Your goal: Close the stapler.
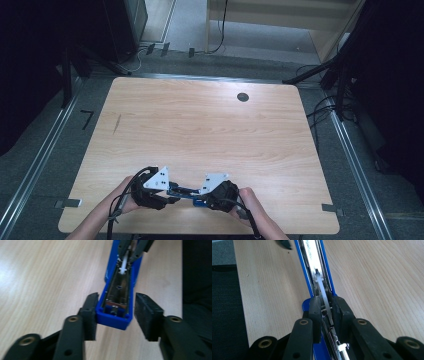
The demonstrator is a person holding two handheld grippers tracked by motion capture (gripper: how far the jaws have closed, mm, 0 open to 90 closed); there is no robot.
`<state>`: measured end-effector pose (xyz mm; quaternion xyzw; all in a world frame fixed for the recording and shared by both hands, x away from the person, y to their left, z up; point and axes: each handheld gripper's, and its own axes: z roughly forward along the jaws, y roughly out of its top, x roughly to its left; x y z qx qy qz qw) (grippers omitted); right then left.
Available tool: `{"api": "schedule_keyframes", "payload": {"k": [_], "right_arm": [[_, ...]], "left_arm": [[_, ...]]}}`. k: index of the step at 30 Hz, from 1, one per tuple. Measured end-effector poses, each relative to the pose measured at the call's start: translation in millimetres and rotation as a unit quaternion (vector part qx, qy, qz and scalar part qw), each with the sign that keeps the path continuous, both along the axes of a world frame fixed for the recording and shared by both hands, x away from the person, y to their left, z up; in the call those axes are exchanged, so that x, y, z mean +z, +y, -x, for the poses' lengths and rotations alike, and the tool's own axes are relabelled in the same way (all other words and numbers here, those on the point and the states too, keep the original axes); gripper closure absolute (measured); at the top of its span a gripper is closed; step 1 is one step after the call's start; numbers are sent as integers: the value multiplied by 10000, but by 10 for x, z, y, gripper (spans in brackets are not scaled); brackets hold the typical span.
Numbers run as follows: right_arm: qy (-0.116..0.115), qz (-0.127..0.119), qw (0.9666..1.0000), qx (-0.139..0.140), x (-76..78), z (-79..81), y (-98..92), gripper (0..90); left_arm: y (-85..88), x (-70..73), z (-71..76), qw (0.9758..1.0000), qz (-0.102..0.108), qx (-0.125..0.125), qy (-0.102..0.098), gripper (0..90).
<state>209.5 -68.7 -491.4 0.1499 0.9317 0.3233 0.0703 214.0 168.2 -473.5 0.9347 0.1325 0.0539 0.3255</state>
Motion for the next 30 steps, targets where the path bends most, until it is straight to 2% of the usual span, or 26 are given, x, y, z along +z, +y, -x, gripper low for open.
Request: {"api": "schedule_keyframes", "payload": {"k": [14,16,20,27,30], "right_arm": [[-95,-195,9998,-11,53,8,8,809],[-106,-226,9997,9,58,11,14,810],[-127,-296,9995,-4,69,11,16,810],[-177,-387,9991,30,84,21,30,829],[-194,-398,9990,46,88,21,29,830]], "left_arm": [[-41,74,17,9997,145,-110,-132,605],[-48,93,14,9994,307,-100,-105,609],[-88,131,8,9989,423,-121,-154,615],[-125,167,17,9986,394,-192,-282,611],[-117,158,14,9982,521,-219,-219,590]]}}
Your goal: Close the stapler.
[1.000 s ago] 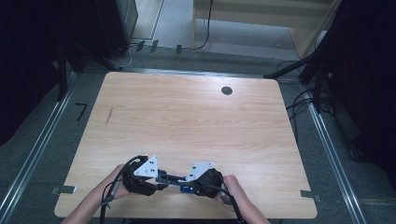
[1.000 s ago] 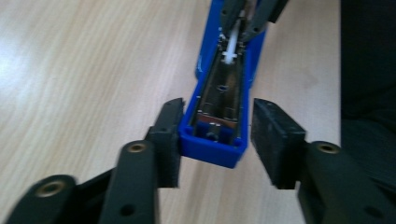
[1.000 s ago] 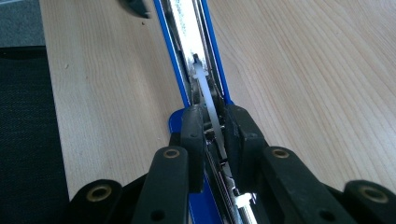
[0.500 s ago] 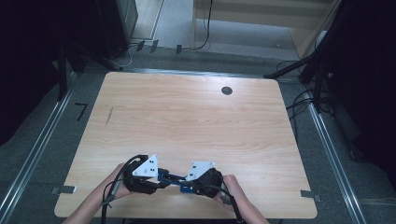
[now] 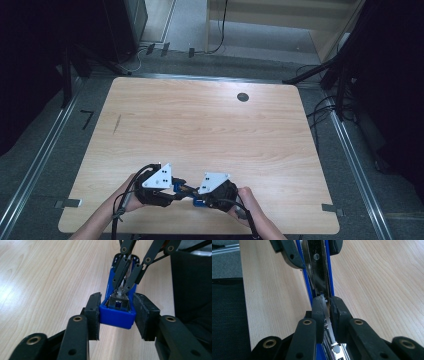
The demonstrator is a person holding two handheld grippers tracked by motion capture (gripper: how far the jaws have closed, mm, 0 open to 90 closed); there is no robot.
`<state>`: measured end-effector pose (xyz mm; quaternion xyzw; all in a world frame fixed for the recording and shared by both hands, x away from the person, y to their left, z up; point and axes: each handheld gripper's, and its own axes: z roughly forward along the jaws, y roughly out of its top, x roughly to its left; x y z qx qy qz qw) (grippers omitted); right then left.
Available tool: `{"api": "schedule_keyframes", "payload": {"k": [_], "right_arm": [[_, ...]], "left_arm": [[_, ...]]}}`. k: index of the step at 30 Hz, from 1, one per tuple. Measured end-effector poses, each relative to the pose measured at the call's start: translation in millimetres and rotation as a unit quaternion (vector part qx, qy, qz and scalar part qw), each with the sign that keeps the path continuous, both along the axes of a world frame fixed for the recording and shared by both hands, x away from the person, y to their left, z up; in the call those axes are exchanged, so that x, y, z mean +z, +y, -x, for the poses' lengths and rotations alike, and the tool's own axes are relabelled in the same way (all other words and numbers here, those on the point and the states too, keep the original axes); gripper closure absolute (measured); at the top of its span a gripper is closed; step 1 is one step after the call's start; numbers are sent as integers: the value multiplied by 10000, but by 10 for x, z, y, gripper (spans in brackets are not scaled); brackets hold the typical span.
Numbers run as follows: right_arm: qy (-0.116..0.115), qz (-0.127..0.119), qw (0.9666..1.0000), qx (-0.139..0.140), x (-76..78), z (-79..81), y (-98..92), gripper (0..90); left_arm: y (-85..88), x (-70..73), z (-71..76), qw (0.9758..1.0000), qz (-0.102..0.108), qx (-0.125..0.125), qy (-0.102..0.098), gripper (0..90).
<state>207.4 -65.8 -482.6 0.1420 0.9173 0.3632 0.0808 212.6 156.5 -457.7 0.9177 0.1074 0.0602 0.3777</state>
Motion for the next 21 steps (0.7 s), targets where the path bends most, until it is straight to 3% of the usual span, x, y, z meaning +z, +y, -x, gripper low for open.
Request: {"api": "schedule_keyframes", "payload": {"k": [10,15,16,21], "right_arm": [[-44,-40,10000,-53,25,-9,-26,831],[-28,-62,10000,-71,42,-20,-58,832],[-47,-55,10000,-64,43,-21,-56,836],[-40,-44,9999,-83,49,-19,-68,835]], "left_arm": [[20,-83,-14,9998,-142,-13,130,561],[-56,-178,4,9999,103,75,21,623],[-83,-189,4,10000,61,63,-22,622],[-172,-236,19,9996,250,81,-114,623]]}}
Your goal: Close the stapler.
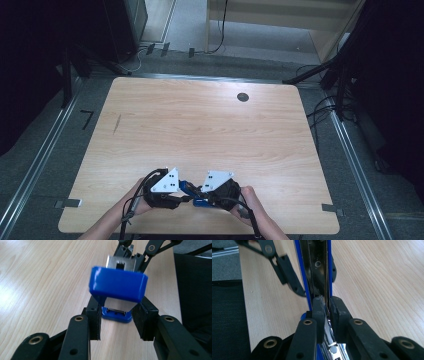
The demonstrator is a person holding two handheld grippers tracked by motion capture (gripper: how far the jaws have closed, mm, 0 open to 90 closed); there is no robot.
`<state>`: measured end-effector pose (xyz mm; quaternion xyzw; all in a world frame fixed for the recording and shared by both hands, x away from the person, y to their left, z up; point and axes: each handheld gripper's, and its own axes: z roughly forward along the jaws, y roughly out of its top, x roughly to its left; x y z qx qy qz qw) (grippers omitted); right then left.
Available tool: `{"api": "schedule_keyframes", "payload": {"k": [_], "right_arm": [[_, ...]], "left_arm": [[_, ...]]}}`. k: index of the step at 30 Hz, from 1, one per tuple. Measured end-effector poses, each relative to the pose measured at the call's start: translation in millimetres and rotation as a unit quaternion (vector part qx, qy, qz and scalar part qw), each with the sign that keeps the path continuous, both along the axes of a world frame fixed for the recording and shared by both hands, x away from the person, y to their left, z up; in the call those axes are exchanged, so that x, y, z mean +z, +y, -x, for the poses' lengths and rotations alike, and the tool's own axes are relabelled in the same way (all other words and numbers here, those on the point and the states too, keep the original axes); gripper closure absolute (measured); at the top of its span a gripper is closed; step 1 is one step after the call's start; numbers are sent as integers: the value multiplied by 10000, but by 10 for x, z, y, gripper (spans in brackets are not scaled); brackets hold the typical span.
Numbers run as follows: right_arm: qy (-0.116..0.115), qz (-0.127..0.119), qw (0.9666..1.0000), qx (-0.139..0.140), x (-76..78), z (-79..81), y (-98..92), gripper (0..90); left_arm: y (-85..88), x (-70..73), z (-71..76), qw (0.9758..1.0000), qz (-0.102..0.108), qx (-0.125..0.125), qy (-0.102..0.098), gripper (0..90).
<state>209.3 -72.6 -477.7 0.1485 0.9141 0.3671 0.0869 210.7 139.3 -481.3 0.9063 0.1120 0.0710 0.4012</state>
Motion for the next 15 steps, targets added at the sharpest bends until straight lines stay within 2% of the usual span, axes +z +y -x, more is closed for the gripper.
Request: {"api": "schedule_keyframes", "payload": {"k": [5,9,15], "right_arm": [[-27,4,10000,-48,19,-11,-63,832],[51,-23,9999,-94,25,-27,-115,830],[30,-17,9999,-119,36,-29,-170,829]], "left_arm": [[-66,4,6,9998,178,-53,-59,640],[-128,10,4,9997,209,-75,-112,648],[-185,2,3,9996,248,-67,-136,653]]}}
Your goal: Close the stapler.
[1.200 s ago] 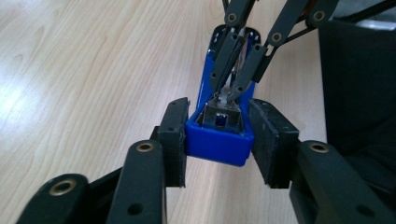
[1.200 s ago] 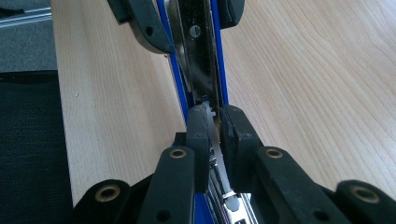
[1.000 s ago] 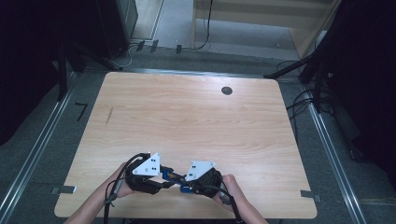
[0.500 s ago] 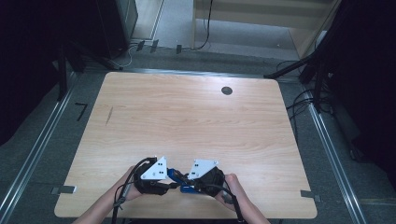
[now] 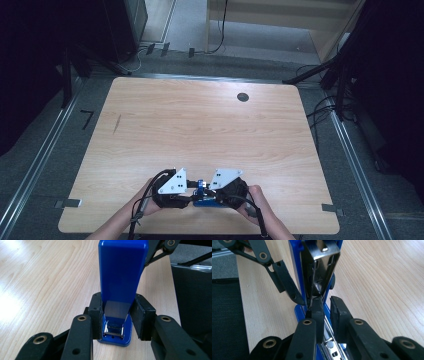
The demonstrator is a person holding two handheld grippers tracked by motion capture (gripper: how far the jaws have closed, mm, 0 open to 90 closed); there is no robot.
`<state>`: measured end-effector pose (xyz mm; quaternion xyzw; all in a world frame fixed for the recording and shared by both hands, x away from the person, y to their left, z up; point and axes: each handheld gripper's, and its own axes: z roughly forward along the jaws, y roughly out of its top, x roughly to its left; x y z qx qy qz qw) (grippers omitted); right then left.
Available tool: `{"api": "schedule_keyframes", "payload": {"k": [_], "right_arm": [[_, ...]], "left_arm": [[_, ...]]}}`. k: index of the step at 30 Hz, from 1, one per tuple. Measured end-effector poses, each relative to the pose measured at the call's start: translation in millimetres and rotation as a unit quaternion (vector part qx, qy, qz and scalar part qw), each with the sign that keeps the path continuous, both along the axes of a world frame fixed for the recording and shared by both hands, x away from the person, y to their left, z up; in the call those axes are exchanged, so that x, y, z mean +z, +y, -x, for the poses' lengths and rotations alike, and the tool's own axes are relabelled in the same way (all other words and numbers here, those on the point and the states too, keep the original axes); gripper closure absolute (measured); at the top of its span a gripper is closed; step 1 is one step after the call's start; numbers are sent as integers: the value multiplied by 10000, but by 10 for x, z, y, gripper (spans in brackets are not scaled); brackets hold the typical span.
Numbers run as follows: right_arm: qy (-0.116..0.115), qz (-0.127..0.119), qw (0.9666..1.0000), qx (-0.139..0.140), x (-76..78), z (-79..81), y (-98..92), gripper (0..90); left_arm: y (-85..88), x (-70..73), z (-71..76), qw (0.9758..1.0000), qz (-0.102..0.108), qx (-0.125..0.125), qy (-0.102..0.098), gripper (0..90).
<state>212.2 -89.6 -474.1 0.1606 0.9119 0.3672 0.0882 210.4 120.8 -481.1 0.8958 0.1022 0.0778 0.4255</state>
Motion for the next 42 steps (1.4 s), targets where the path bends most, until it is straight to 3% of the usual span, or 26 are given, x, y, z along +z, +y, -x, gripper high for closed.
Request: {"api": "schedule_keyframes", "payload": {"k": [23,34,42], "right_arm": [[27,-22,9999,-140,48,8,-111,808],[109,-40,9994,-330,78,25,-310,789],[96,-68,9984,-545,126,32,-485,779]], "left_arm": [[-104,-67,-3,9999,76,106,86,653],[-217,-112,-5,9999,-59,103,-8,653],[-279,-142,-15,9998,-110,143,36,651]]}}
